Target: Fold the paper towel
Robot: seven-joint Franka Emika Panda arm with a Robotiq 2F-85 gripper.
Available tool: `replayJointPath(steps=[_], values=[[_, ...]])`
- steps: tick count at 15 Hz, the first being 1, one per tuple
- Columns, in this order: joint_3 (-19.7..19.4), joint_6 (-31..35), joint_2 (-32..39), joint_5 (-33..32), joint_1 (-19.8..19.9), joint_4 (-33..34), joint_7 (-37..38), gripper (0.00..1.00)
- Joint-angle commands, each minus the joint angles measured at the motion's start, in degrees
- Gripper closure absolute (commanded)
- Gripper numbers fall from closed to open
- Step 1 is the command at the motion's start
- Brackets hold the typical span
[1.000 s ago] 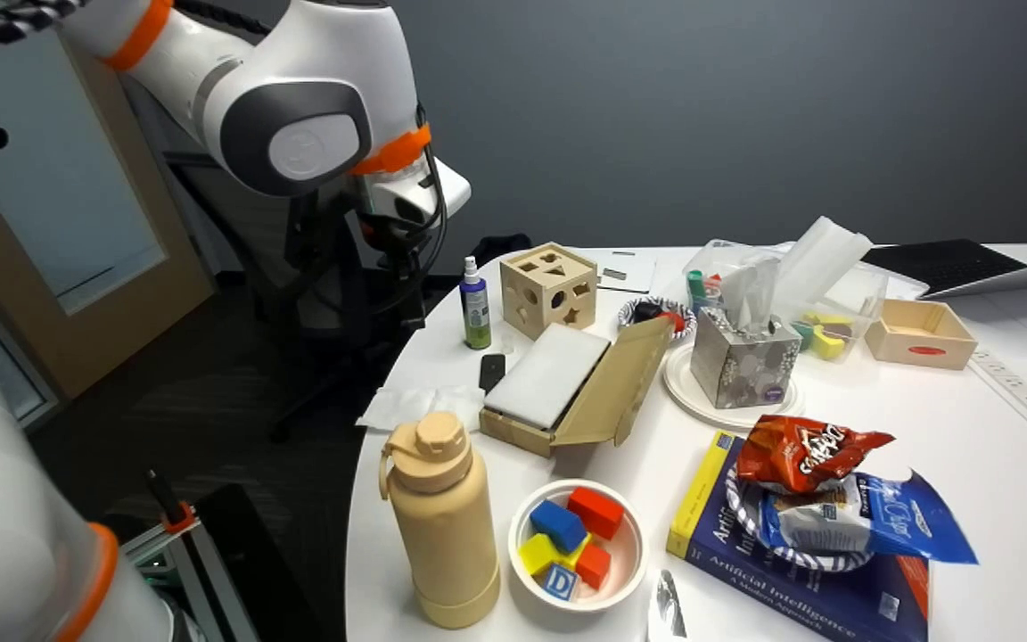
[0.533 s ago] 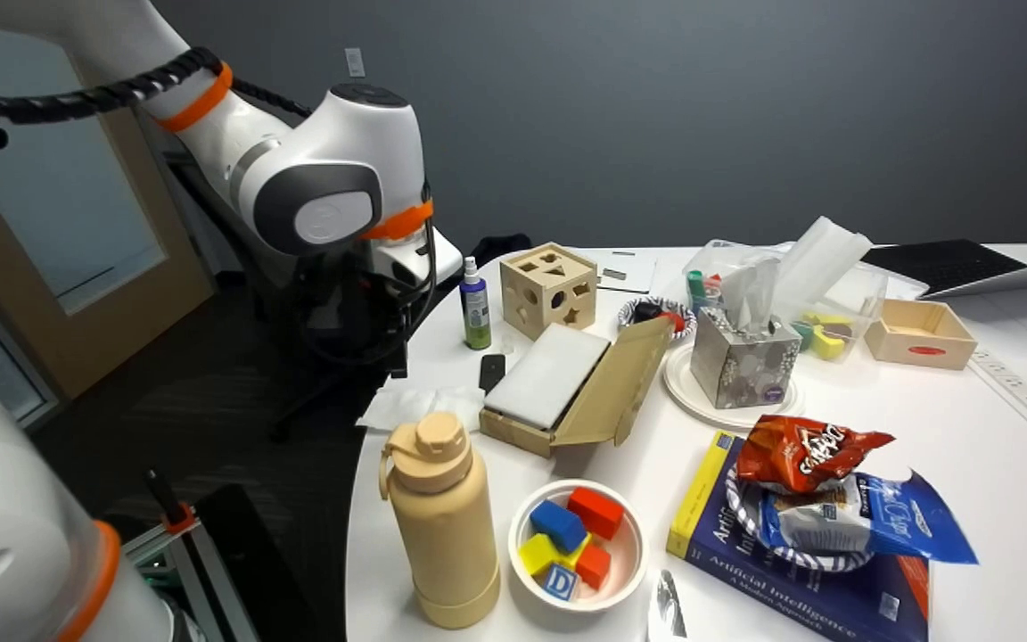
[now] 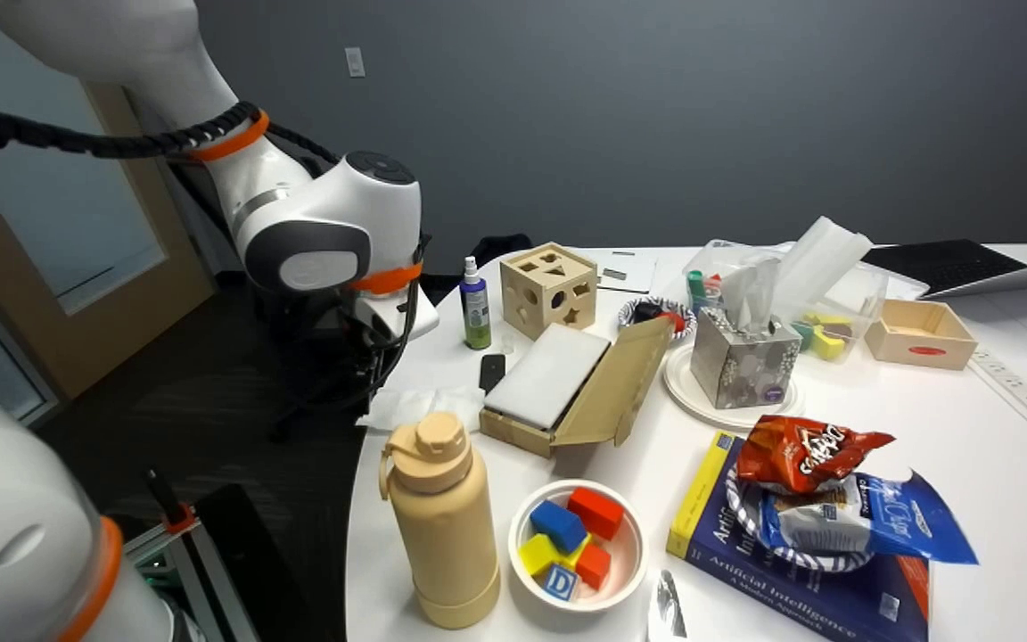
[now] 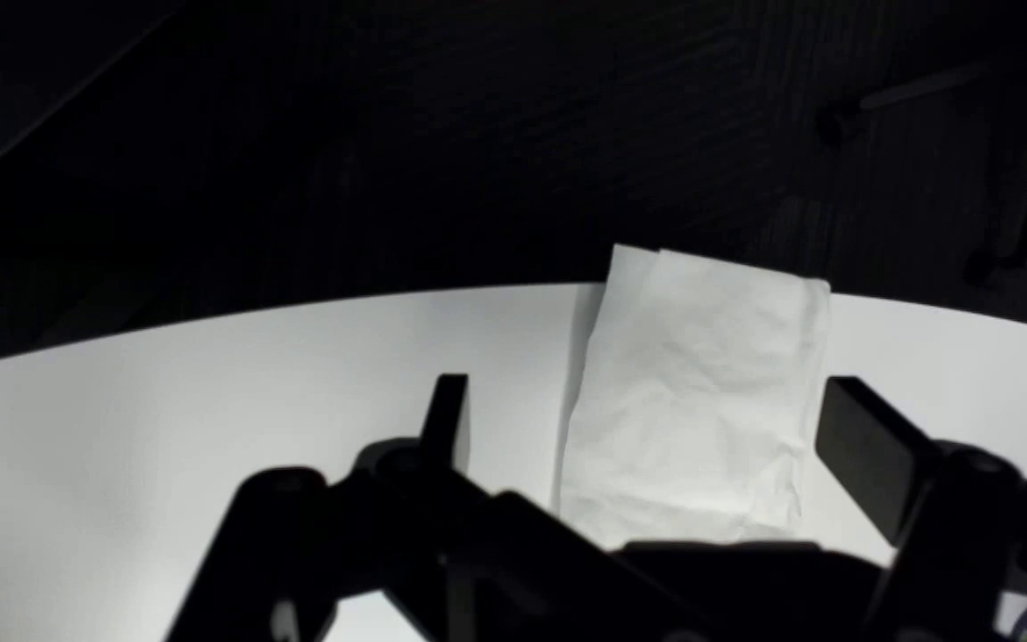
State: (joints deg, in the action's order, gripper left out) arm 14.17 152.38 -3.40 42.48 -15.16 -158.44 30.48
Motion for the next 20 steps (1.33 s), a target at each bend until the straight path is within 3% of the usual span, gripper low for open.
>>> replayJointPath(steps=[1,6,13,20], values=[[0.76,1.25,3.41,11.39,-1.34,1.44,-7.65,0.00],[1.81,3.44,8.54,24.70,-1.03,4.50,-21.73,0.00],[1.45,6.47,16.28,32.95,0.03,8.13,-37.06,0.00],[1.58,6.34,21.67,36.99,0.53,10.81,-43.16,0.00]])
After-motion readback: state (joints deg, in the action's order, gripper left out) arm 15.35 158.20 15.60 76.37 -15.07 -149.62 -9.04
